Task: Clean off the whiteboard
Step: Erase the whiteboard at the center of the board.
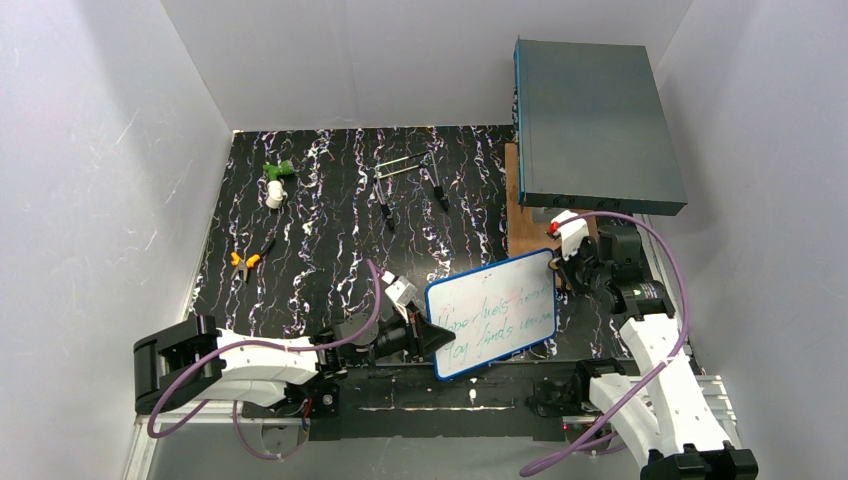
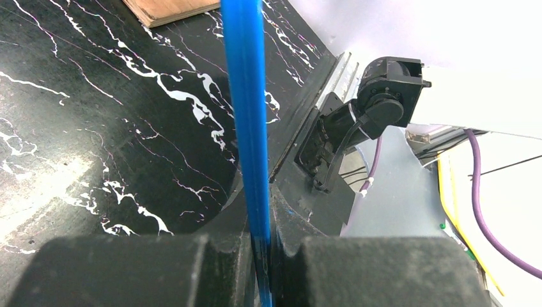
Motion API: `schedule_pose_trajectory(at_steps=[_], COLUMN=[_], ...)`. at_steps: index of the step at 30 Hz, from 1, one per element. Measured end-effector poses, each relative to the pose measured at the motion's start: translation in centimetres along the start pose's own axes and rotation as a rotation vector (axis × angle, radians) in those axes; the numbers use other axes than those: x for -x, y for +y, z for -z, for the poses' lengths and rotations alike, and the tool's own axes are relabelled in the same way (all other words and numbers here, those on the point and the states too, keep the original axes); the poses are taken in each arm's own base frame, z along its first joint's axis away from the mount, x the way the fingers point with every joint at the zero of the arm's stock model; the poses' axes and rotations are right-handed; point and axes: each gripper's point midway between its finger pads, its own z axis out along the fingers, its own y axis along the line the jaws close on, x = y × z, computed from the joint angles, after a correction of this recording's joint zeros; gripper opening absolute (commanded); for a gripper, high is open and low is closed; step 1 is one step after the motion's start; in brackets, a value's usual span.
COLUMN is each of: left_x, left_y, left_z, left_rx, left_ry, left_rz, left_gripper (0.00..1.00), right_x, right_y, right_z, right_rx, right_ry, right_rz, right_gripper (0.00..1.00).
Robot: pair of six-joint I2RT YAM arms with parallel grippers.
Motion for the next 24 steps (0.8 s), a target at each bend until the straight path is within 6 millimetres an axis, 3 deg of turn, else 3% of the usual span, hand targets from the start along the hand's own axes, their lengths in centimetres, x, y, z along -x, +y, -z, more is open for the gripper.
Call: schedule_pose_trajectory(at_steps=[4,13,18,24], left_x=[0.0,0.0,-0.1,-0.2], left_y=[0.0,-0.1,-0.2,-0.2], left_z=[0.0,0.0,0.0,0.1], left_rx=[-0.001,-0.006,-0.011,-0.017], left_ry=[0.000,0.001,0.005,0.011], left_rz=[-0.003,-0.002,-0.002,-0.011], left_gripper=[0.00,0.00,0.00,0.00], right_x=[0.9,0.4,-1.4,-2.7], right_y=[-0.7,-0.6,0.6,3.7], right_z=[0.0,0.0,0.2,0.9], right_rx=[-0.033,-0.027,0.037,0.185], right_ry=[-0.020,0.004,0.052,0.072], right_rz=[-0.028,0.030,0.116,0.182], right_gripper=[0.01,0.01,0.01,0.01])
